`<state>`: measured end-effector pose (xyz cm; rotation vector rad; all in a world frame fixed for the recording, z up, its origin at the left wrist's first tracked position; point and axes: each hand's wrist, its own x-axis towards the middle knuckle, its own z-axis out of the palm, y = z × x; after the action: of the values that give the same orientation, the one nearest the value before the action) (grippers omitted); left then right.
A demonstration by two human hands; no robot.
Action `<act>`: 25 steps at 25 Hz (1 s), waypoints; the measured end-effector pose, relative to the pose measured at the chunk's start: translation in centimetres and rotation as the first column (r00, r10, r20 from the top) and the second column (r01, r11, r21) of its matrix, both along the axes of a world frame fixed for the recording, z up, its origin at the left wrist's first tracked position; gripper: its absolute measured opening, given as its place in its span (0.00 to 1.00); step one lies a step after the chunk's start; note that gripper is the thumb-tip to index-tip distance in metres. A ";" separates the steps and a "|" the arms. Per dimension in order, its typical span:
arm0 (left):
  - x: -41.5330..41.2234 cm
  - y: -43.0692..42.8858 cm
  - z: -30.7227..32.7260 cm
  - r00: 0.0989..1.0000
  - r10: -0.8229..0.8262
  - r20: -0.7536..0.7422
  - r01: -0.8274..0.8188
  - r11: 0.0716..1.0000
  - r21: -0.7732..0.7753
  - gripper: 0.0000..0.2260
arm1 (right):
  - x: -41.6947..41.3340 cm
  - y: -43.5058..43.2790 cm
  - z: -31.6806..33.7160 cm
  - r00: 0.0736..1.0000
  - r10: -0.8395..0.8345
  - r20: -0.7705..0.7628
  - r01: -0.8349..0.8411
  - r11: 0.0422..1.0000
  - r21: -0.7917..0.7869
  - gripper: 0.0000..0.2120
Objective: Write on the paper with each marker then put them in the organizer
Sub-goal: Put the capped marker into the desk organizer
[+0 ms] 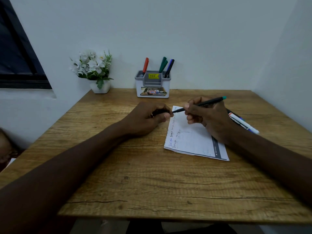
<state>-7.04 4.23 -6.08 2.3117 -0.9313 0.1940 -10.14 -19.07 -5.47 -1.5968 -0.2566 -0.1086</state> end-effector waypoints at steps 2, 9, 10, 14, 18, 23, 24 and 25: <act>0.2 0.0 -0.2 0.999 0.012 0.049 -0.011 0.999 -0.031 0.09 | 0.1 0.1 0.3 0.995 0.041 -0.092 -0.025 0.985 0.170 0.08; 0.0 0.0 -0.3 0.999 0.031 0.028 -0.028 0.996 -0.089 0.11 | 0.3 -0.1 0.0 0.991 0.080 -0.106 -0.064 0.986 0.154 0.06; 0.0 0.0 -0.3 0.999 0.045 0.020 -0.042 0.992 -0.122 0.10 | 0.4 -0.3 -0.1 0.996 0.053 -0.076 -0.044 0.993 0.113 0.10; 0.1 0.1 -0.4 0.997 0.067 -0.023 -0.071 0.963 -0.259 0.07 | 0.8 -1.0 -0.1 0.996 -0.069 0.048 0.063 0.991 0.115 0.14; 0.1 0.0 -0.5 0.996 0.058 -0.063 -0.072 0.963 -0.259 0.07 | 1.1 -1.2 -0.5 0.996 0.082 -0.023 -0.078 0.986 0.146 0.11; -0.2 -0.4 -0.4 0.994 0.099 -0.037 -0.104 0.974 -0.201 0.03 | 1.2 -0.1 -0.6 0.977 0.211 0.037 -0.206 0.972 -0.114 0.07; -0.3 -0.5 -0.4 0.993 0.115 0.004 -0.112 0.973 -0.200 0.03 | 1.2 0.1 -0.5 0.975 0.207 0.080 -0.192 0.967 -0.168 0.07; -0.3 -0.6 -0.5 0.991 0.124 0.038 -0.114 0.973 -0.201 0.03 | 1.3 0.2 -0.5 0.972 0.208 0.111 -0.182 0.962 -0.203 0.06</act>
<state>-7.34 3.63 -6.55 2.1869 -0.7606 0.3803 -8.80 -18.87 -5.96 -1.7487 -0.5401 -0.0369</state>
